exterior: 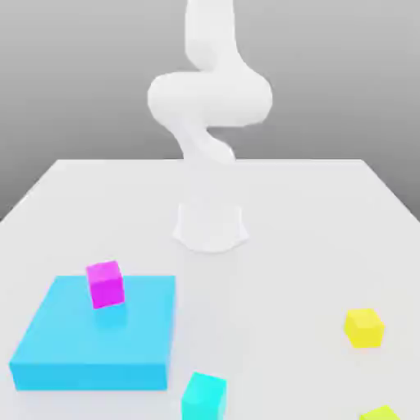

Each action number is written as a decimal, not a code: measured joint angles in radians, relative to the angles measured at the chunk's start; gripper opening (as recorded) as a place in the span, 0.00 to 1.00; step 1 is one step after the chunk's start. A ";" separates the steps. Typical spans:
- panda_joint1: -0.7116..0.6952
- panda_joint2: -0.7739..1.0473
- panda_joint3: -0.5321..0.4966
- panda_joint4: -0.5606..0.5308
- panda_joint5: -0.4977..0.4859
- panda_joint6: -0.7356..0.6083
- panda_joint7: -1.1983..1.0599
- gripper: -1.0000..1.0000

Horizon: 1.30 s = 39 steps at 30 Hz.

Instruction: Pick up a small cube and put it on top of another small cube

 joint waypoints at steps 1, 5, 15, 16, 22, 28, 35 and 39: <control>0.034 0.040 -0.006 -0.014 0.009 0.020 -0.049 0.50; 0.154 0.188 -0.021 -0.066 0.044 0.096 -0.234 0.50; 0.385 0.552 0.016 -0.193 0.108 0.281 -0.673 0.50; 0.401 0.588 0.026 -0.206 0.106 0.300 -0.711 0.50; 0.509 0.801 0.071 -0.285 0.016 0.416 -0.882 0.50; 0.547 1.016 0.048 -0.278 -0.070 0.573 -0.893 0.50; 0.553 1.074 0.042 -0.268 -0.073 0.617 -0.890 0.00; 0.549 1.017 0.047 -0.279 -0.071 0.572 -0.893 0.00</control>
